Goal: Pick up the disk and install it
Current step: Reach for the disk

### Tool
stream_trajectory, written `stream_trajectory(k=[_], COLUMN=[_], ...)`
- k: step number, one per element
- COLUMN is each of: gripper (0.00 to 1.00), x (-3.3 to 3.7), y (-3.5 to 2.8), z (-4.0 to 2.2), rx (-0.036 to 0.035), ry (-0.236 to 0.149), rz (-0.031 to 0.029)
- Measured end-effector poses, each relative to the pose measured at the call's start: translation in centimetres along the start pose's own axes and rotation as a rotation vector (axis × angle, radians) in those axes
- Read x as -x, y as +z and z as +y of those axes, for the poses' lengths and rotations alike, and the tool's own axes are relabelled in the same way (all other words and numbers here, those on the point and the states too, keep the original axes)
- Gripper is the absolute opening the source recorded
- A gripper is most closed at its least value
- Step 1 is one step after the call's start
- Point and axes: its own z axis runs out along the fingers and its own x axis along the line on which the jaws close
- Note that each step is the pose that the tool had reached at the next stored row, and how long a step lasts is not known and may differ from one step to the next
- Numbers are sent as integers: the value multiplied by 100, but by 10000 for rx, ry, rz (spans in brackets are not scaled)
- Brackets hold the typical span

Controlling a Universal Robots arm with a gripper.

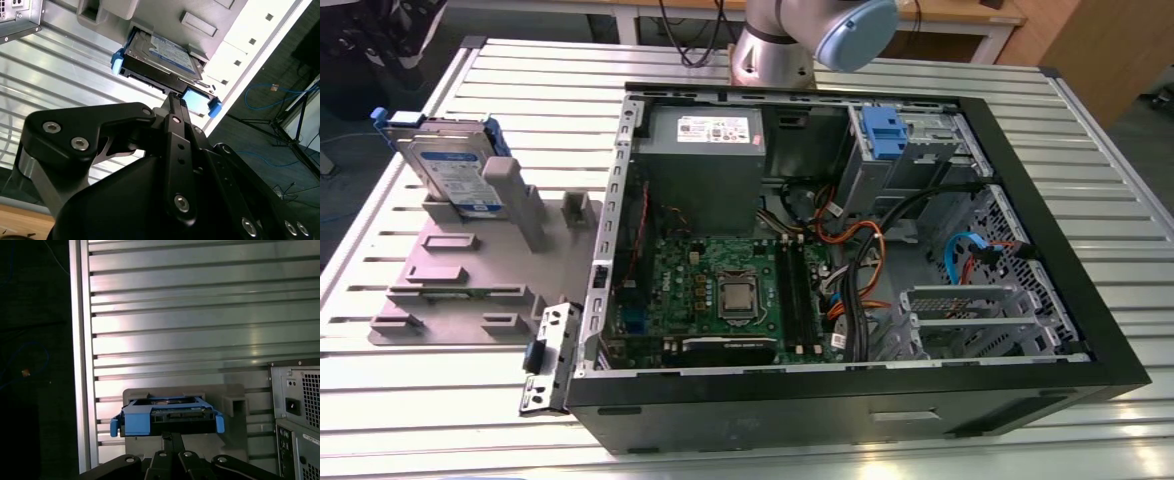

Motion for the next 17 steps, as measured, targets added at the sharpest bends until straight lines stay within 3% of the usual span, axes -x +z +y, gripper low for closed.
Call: stream_trajectory(k=[2,17], gripper=[11,11], x=[1,1], y=[7,18], z=[0,-1], rx=[2,2], ry=[-2,-2], rz=[-41,-42])
